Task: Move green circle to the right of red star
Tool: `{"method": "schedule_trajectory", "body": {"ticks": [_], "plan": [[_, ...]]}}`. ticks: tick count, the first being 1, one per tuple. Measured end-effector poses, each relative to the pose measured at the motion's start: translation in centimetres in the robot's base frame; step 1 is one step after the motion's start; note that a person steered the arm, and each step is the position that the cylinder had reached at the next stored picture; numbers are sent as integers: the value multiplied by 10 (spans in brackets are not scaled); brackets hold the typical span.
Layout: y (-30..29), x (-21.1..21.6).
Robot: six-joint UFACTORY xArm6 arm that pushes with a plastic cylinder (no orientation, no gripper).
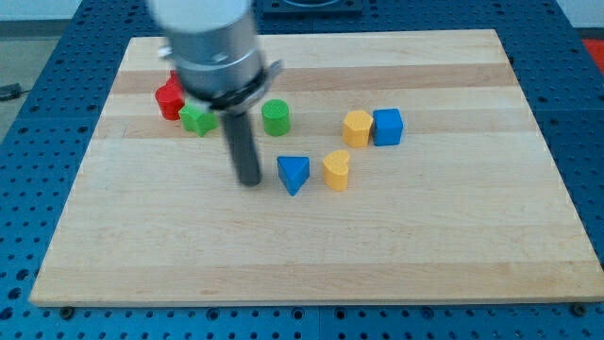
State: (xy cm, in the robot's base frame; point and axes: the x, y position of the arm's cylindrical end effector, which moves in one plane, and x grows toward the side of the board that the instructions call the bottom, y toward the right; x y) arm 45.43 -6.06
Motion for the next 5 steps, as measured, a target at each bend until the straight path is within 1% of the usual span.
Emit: {"method": "schedule_trajectory", "body": {"ticks": [1,3,5], "plan": [[12,-32],[-16,-82],[-44,-104]]}}
